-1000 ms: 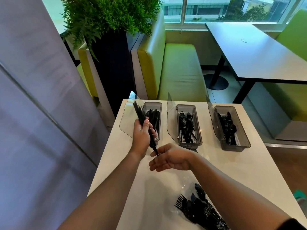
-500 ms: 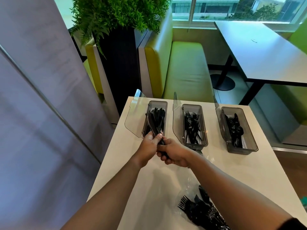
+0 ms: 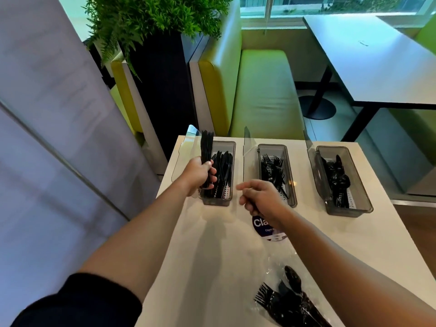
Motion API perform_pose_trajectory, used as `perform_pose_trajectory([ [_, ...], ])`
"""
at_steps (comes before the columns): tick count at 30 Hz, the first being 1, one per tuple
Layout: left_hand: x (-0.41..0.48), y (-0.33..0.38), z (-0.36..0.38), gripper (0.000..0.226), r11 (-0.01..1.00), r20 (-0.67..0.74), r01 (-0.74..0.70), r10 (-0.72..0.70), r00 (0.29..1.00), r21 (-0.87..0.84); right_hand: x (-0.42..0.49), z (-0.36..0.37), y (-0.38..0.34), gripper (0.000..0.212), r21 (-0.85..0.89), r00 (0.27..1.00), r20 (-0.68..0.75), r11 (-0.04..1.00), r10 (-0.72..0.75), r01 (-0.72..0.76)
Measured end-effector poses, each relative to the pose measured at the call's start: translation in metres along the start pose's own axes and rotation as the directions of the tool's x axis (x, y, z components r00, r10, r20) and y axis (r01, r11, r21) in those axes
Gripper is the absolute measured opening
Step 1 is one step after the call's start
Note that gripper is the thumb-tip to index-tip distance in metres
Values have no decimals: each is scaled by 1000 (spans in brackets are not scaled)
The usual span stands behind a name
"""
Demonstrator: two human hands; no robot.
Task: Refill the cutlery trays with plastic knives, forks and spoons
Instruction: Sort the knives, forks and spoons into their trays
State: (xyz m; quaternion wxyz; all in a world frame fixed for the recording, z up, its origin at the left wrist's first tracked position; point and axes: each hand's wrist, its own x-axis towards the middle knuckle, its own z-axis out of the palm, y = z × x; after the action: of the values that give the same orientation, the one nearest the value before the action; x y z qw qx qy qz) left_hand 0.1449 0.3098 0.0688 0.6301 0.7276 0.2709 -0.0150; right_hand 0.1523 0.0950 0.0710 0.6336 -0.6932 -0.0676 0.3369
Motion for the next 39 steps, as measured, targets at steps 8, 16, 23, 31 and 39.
perform_pose_trajectory([
  [8,44,-28,44,14,957,3,223,-228,974,187,17,-48,19,19,21,987,-155,999,36,-33],
  [16,65,-40,62,15,867,-74,175,-158,985,466,18,-66,23,19,49,977,-200,997,72,-63],
  [23,63,-35,54,15,817,-83,83,-43,996,571,17,-67,20,21,40,976,-207,997,69,-62],
  [31,28,-34,35,11,877,-57,-69,109,992,475,-12,-77,8,18,19,961,-277,999,-24,31],
  [39,-44,-34,57,16,912,74,-317,309,948,261,-49,-107,3,15,-165,947,-309,985,-91,41],
])
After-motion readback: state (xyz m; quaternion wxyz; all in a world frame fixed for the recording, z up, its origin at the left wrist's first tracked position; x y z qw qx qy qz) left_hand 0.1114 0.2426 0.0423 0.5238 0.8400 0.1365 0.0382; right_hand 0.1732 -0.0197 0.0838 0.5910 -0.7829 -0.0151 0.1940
